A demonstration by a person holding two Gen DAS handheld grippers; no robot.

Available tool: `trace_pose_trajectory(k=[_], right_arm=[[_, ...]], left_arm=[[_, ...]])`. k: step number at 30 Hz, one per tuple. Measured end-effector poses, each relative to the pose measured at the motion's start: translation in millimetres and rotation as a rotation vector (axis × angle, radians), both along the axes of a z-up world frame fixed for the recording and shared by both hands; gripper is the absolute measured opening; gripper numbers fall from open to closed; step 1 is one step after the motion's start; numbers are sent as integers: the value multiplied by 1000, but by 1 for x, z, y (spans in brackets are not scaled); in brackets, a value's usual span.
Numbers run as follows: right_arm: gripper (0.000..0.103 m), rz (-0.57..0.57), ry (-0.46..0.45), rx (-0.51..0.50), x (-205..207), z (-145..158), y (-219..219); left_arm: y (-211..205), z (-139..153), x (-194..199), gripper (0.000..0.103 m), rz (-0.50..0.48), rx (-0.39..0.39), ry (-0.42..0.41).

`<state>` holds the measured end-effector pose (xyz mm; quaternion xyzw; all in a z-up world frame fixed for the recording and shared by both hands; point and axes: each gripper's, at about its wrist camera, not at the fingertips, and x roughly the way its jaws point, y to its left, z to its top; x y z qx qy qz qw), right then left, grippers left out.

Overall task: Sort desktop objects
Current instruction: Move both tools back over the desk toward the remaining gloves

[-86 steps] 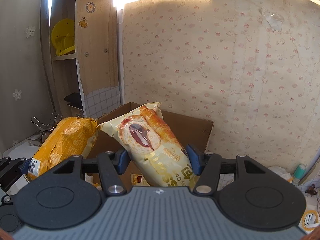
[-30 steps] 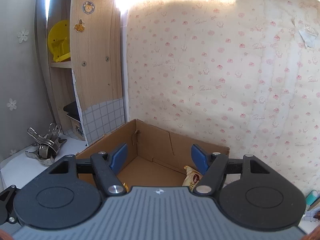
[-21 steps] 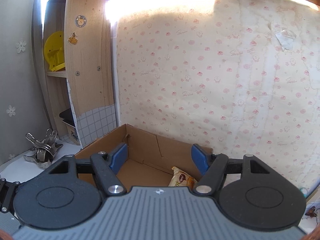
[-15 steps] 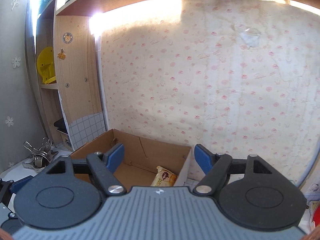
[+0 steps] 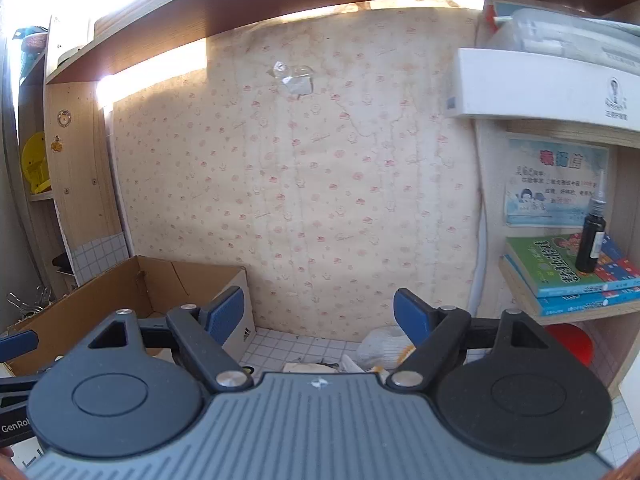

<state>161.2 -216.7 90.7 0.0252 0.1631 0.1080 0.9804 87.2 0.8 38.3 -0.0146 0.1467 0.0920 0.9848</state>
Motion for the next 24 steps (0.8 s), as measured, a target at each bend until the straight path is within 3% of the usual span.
trace_pose_trajectory(k=[8, 14, 24], right_arm=[[87, -80, 54, -17, -11, -33, -55], [87, -73, 115, -39, 0, -60, -63], [87, -108, 86, -54, -3, -65, -78]], left_arm=[[-53, -20, 5, 85, -86, -7, 48], [-79, -33, 12, 85, -125, 13, 66], [-97, -51, 60, 85, -89, 33, 80]])
